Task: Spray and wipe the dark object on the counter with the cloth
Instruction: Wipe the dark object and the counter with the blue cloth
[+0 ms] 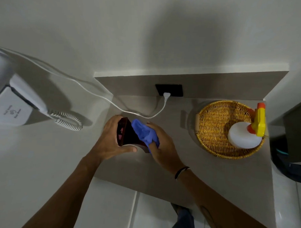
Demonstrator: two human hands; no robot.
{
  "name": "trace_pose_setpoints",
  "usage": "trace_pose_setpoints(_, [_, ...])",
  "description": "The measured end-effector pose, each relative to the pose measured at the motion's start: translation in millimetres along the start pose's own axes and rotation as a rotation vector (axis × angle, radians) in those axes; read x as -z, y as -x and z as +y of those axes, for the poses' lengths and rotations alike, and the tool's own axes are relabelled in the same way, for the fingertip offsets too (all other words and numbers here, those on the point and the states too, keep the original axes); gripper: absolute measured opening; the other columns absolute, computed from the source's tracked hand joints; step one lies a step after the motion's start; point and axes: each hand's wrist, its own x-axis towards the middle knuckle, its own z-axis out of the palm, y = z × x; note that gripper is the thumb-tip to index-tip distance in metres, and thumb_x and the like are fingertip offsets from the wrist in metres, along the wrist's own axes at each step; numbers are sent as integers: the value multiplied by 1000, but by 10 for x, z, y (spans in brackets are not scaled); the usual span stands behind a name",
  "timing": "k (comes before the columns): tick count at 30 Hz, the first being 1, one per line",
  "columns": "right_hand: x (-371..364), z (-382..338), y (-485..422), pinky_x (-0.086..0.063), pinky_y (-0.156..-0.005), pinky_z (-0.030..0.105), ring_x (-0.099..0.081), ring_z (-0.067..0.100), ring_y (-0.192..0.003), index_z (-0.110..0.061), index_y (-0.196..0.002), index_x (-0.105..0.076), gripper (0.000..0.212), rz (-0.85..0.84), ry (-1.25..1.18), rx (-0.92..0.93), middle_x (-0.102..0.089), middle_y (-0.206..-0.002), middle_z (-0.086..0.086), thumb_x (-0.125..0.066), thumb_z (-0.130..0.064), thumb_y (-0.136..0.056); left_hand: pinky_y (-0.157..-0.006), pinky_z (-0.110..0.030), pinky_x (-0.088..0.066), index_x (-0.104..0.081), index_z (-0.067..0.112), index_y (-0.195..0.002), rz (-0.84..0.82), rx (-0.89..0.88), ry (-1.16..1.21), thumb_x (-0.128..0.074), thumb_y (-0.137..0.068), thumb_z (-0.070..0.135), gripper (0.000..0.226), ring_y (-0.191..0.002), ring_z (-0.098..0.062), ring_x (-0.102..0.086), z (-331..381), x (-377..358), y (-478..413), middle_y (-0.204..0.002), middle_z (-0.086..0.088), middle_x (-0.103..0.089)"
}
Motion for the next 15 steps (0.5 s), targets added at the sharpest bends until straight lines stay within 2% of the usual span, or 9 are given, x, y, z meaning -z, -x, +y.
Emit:
trace_pose_setpoints(3, [-131, 164, 3, -36, -122, 43, -42, 16, -148, -12, -151, -45, 62, -131, 85, 15, -43, -160, 3, -64, 0, -93, -109, -34, -43, -33, 32, -144, -25, -32, 62, -76, -55, 90, 114, -131, -10, -44, 82, -24, -27, -145, 0, -39])
trace_pose_setpoints(5, [-186, 259, -11, -32, -125, 43, -34, 15, -152, -15, -158, -32, 71, -177, 117, -4, -34, -165, 1, -61, -4, -94, -112, -42, -46, -35, 25, -147, -42, -40, 103, -71, -60, 93, 115, -141, -17, -43, 86, -56, -24, -147, -5, -39])
trace_pose_setpoints(7, [-219, 361, -49, -29, -127, 42, -31, 17, -153, -16, -162, -17, 81, -168, 160, 6, -30, -167, 1, -61, -12, -95, -125, -54, -33, -28, 15, -158, -57, 11, 124, -64, -60, 98, 133, -160, -30, -21, 69, -76, -18, -162, -7, -30])
trace_pose_setpoints(9, [-271, 466, -64, -20, -130, 45, -18, 23, -160, -10, -164, -10, 84, -180, 327, 91, -18, -172, 6, -59, -22, -97, -129, -48, -15, -18, 16, -163, -46, 43, 105, -57, -58, 103, 142, -165, -16, 7, 54, -96, 13, -172, 10, -13])
trace_pose_setpoints(10, [-301, 514, -57, -15, -131, 48, -11, 24, -161, -7, -164, -9, 83, -179, 425, 138, -12, -173, 8, -57, -25, -98, -128, -44, -11, -16, 17, -164, -42, 36, 85, -53, -59, 104, 142, -164, -11, 12, 57, -109, 20, -172, 16, -8])
trace_pose_setpoints(11, [-324, 545, -45, -13, -131, 49, -7, 25, -162, -5, -164, -10, 82, -170, 485, 162, -10, -174, 9, -56, -26, -99, -128, -43, -9, -15, 14, -165, -39, 24, 64, -51, -59, 105, 144, -164, -11, 12, 68, -122, 17, -173, 13, -7])
trace_pose_setpoints(13, [-374, 563, -20, -17, -130, 53, -11, 29, -161, 0, -162, -15, 77, -127, 498, 164, -13, -172, 13, -54, -20, -98, -129, -46, -15, -21, 7, -164, -35, -9, 37, -48, -63, 104, 142, -165, -24, -4, 120, -136, -17, -172, -2, -18])
trace_pose_setpoints(14, [-404, 554, -12, -21, -128, 55, -15, 31, -160, 3, -160, -19, 74, -97, 485, 167, -16, -171, 15, -53, -14, -97, -128, -47, -25, -30, 6, -158, -22, -42, 37, -48, -66, 103, 135, -159, -31, -23, 149, -143, -39, -164, -6, -31])
trace_pose_setpoints(15, [-437, 531, -8, -24, -127, 57, -18, 33, -159, 6, -159, -22, 72, -65, 471, 179, -19, -169, 17, -52, -7, -95, -121, -47, -36, -39, 8, -149, -1, -75, 45, -49, -69, 101, 123, -144, -32, -42, 168, -143, -64, -148, -6, -43])
